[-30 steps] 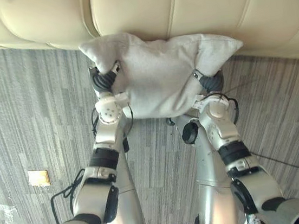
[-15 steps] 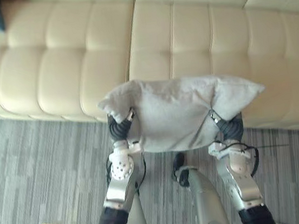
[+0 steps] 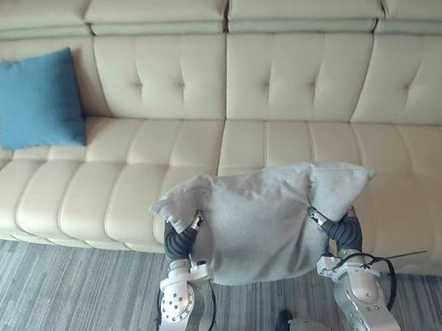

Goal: Pick up cushions and gather them together orderly.

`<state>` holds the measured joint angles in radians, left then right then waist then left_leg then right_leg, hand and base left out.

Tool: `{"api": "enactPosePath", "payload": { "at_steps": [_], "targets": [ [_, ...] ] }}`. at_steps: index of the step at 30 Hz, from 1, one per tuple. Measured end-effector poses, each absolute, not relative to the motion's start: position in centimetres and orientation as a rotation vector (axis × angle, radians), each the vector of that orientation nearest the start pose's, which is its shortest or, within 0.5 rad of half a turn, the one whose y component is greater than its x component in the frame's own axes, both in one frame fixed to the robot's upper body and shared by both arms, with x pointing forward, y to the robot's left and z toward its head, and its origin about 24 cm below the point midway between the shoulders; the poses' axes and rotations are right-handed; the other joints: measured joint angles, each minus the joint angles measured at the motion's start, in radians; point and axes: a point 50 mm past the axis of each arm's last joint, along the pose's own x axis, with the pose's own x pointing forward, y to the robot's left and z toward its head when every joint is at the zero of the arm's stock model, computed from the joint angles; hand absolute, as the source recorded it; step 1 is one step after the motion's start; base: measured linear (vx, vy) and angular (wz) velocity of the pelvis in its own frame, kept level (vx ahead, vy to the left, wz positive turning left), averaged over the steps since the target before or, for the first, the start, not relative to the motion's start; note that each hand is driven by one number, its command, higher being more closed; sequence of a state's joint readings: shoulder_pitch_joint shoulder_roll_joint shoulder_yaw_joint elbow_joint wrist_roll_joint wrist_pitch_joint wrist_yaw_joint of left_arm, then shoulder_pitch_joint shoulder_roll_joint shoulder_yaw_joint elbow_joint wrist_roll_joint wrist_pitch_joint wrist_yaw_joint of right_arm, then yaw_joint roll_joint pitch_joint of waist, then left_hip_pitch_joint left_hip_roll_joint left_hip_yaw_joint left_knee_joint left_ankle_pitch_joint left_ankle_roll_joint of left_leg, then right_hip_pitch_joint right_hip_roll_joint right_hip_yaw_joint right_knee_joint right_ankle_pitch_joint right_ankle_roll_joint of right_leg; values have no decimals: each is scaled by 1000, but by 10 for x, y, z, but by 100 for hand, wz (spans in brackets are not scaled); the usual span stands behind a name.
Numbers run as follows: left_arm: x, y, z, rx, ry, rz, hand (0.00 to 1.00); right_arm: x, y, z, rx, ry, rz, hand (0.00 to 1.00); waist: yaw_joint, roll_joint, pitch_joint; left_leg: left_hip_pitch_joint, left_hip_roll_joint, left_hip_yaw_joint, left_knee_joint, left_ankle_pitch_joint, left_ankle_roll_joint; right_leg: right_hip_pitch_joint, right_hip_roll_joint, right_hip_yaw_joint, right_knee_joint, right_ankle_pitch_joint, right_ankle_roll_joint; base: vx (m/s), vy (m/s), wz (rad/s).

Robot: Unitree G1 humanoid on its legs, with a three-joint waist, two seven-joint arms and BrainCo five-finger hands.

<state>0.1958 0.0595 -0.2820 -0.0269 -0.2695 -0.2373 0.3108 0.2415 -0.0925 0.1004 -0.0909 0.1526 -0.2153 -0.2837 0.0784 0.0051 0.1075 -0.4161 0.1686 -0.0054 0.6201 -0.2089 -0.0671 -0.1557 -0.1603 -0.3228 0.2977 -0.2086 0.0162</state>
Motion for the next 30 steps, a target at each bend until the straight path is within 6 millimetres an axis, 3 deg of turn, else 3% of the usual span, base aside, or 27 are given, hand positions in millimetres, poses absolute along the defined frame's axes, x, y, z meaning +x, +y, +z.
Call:
{"api": "enactPosePath", "payload": {
  "at_steps": [2,4,5,6,7,10,11,13,14,17,18,19,20,21,23,28,30],
  "targets": [
    [207,124,20,-259,10,126,100,204,-170,27,83,-46,-257,100,2,-12,1,-1,-32,-9,-180,18,15,27,-29,-1,-29,0,14,231,240,4],
    [207,122,19,-263,19,120,100,208,-172,24,68,-32,-264,100,2,-7,-11,16,-56,-20,-350,104,-14,57,-46,4,-55,4,63,258,239,-4],
    [206,122,16,-248,31,109,100,209,-173,16,57,5,-271,100,9,-23,-24,41,-72,-4,-366,202,-29,87,-59,26,-89,15,94,382,272,-4],
    [205,124,15,-227,39,98,100,207,-170,10,52,42,-277,100,7,-55,-49,35,-110,14,-344,183,-1,101,-92,35,-116,48,102,397,274,-1],
    [206,124,15,-223,38,97,100,207,-170,9,49,46,-277,100,8,-61,-51,33,-123,24,-328,173,10,103,-108,44,-113,64,112,454,336,12],
    [209,124,18,-217,25,89,100,210,-170,10,38,46,-274,100,11,-57,-50,83,-155,62,-301,119,55,62,-157,111,39,119,102,340,291,-18],
    [210,127,18,-198,21,84,100,214,-168,8,31,56,-267,100,11,-55,-48,140,-150,83,-325,110,69,16,-173,139,162,154,89,337,212,-43],
    [210,133,19,-167,18,78,100,222,-165,3,28,74,-253,100,8,-51,-48,229,-128,105,-374,107,73,-26,-155,145,306,115,78,250,122,-40],
    [211,134,19,-161,13,77,100,224,-163,4,27,70,-243,100,7,-49,-51,268,-113,108,-400,107,73,-41,-119,134,333,73,75,152,27,-15],
    [211,137,20,-157,7,81,100,234,-160,8,22,49,-220,100,-6,-67,-58,291,-101,116,-428,107,69,-90,-20,120,237,32,54,147,-69,-6],
    [210,137,18,-154,16,82,100,238,-160,7,15,53,-216,100,-12,-74,-62,295,-104,119,-424,107,66,-83,23,127,120,57,46,105,-164,-5],
    [211,137,19,-150,15,78,100,240,-160,7,12,54,-214,100,-15,-93,-63,297,-131,114,-423,108,59,-68,40,143,7,145,41,84,-161,1],
    [211,136,18,-156,17,77,100,240,-161,7,8,53,-212,100,-17,-91,-61,301,-139,103,-424,103,50,-54,35,136,-9,127,18,81,-140,-9],
    [210,131,17,-173,26,72,100,242,-167,5,-20,63,-214,100,-17,-56,-46,312,-125,88,-425,93,34,-10,62,158,-82,143,10,41,-94,-20],
    [210,127,16,-181,33,55,100,238,-171,-2,-38,100,-220,100,-14,-31,-45,313,-105,69,-429,85,22,24,95,154,-162,177,-5,3,-64,-19],
    [210,119,17,-191,40,23,100,227,-177,-8,-36,126,-251,100,-17,-38,-44,327,-88,7,-465,97,1,91,126,109,-245,198,-22,-1,-78,25],
    [210,118,17,-195,38,22,100,221,-178,-1,-25,103,-258,100,-12,-37,-44,348,-89,-9,-484,100,-5,121,127,92,-262,198,-22,6,-14,23]
  ]
}}
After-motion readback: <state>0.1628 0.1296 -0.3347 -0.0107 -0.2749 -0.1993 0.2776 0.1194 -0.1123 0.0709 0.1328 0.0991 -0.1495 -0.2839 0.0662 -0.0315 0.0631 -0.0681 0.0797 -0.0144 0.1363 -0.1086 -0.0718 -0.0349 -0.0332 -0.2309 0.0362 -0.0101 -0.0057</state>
